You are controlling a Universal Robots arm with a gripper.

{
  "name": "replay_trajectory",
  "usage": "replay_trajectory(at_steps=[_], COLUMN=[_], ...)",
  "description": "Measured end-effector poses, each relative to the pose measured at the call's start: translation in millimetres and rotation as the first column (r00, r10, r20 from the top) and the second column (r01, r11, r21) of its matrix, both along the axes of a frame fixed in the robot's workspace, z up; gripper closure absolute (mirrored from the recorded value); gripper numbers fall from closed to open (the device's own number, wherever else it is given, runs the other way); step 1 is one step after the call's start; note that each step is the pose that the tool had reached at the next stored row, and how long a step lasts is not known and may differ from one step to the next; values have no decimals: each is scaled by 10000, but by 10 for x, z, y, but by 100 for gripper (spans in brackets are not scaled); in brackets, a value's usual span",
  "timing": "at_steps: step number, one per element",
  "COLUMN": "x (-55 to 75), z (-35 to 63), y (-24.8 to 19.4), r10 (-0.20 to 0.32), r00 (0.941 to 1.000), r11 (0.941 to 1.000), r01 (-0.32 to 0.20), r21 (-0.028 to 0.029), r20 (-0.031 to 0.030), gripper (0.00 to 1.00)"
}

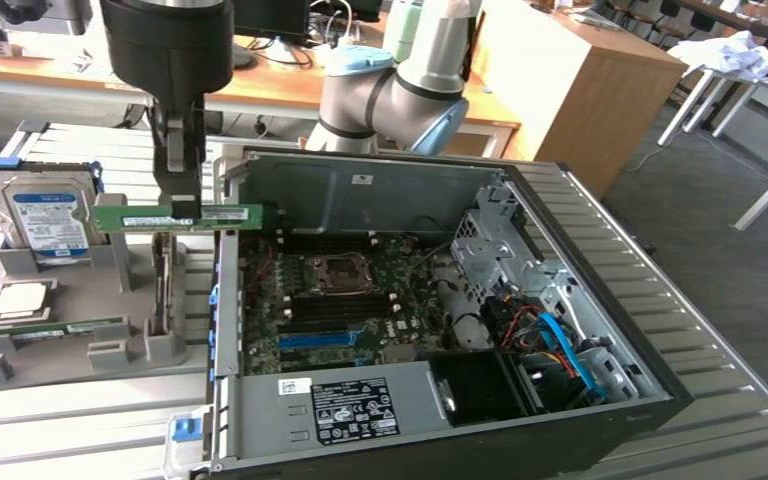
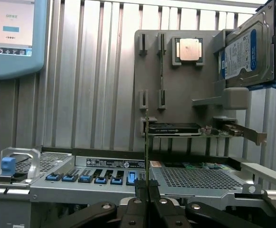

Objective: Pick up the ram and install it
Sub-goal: 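Pick up the ram and move it above insertion slot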

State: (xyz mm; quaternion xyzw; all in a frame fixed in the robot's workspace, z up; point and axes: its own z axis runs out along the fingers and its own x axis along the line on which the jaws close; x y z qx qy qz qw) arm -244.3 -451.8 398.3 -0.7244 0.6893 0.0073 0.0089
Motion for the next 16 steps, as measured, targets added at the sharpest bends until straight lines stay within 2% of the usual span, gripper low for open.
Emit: replay_trajectory(at_steps=[16], x=[157], z=[0], y=[0], r10=[-1], r00=[10000], r11=[10000], r01=[1], r21=[0], r20=[0], gripper=[88])
